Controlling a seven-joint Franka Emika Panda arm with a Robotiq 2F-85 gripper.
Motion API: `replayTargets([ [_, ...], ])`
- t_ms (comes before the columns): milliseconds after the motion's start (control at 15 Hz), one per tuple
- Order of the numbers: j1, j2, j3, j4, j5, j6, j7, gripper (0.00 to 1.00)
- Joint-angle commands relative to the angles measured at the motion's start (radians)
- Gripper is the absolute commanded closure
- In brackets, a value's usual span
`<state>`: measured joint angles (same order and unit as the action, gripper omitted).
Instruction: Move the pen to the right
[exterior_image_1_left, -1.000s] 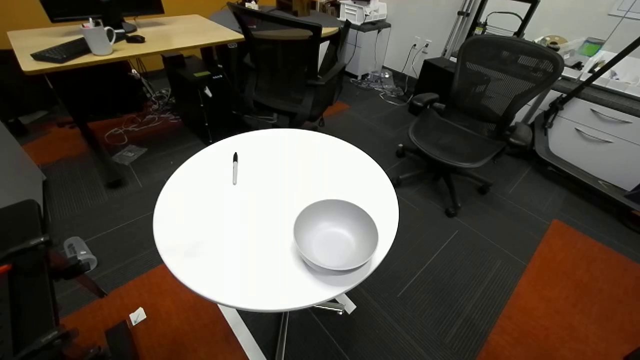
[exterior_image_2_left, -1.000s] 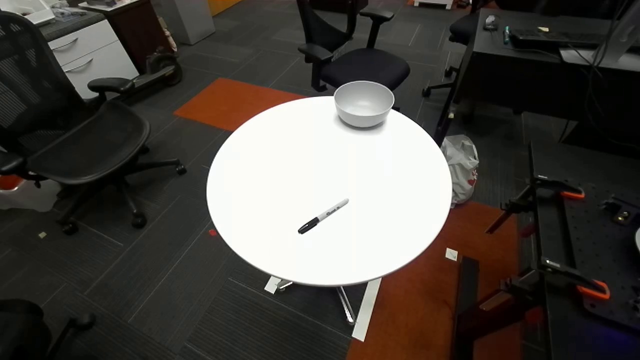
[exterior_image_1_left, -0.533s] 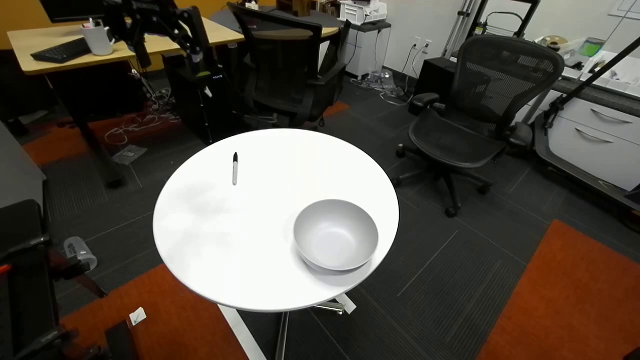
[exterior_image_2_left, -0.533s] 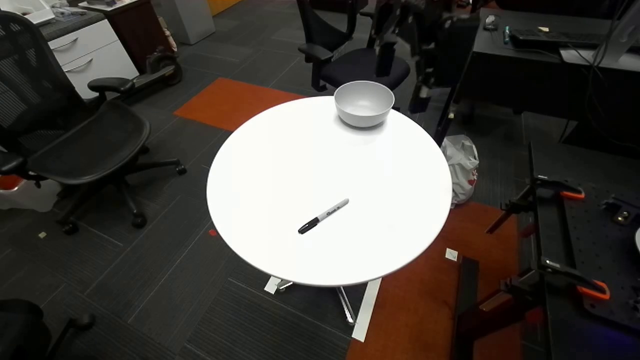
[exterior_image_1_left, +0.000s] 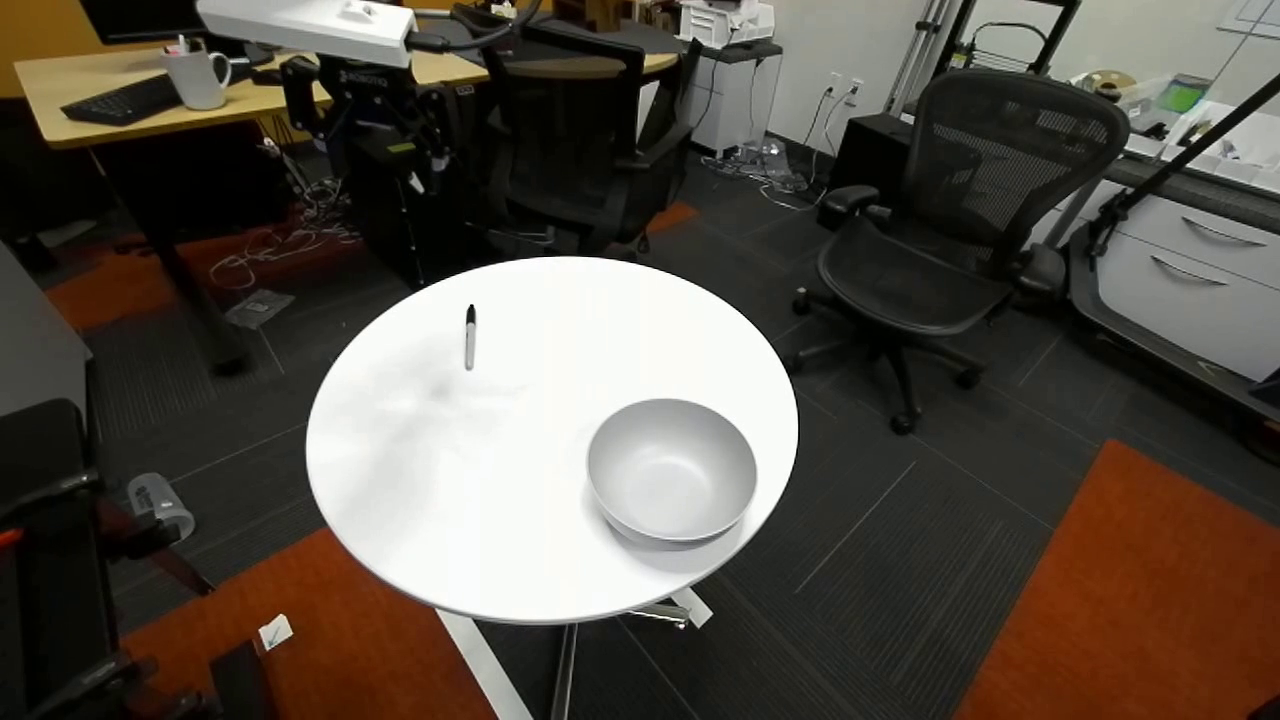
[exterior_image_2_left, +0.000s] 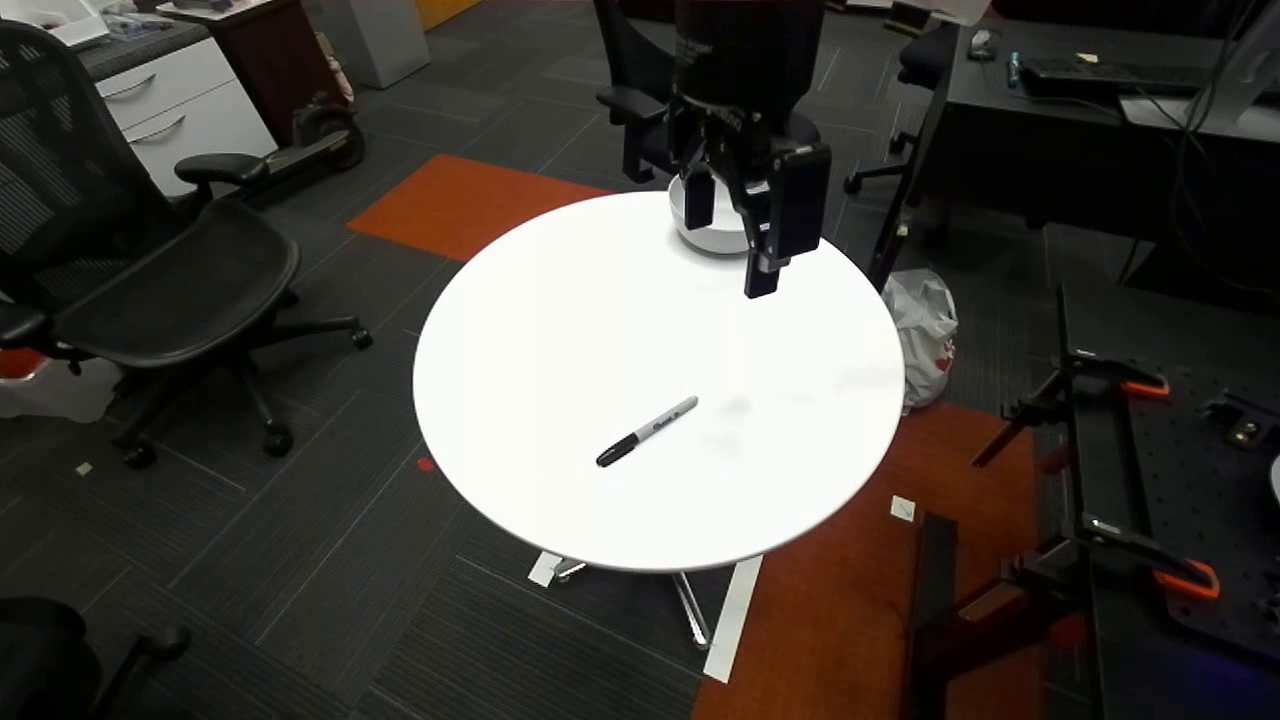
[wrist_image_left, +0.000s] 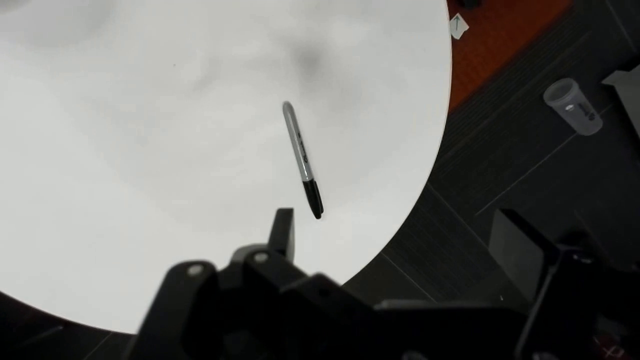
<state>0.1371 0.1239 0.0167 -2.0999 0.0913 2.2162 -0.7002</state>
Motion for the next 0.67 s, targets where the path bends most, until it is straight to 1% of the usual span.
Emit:
replayTargets([
  [0,-0.034,-0.002,0.034,0.001,-0.005,-0.001,0.004,0.00],
  [133,-0.034,-0.005,0.034,0.001,-0.005,-0.002,0.004,0.00],
  [267,-0.025,0.017,0.037,-0.002,-0.070,0.026,-0.004,0.00],
  [333,-0.023,0.035,0.042,0.003,-0.114,0.032,-0.013,0.00],
  [400,-0.017,0.062,0.047,0.009,-0.182,0.051,-0.008,0.00],
  [467,-0.017,0.084,0.054,0.011,-0.219,0.073,-0.015,0.00],
  [600,-0.021,0.138,0.069,0.019,-0.264,0.131,-0.018,0.00],
])
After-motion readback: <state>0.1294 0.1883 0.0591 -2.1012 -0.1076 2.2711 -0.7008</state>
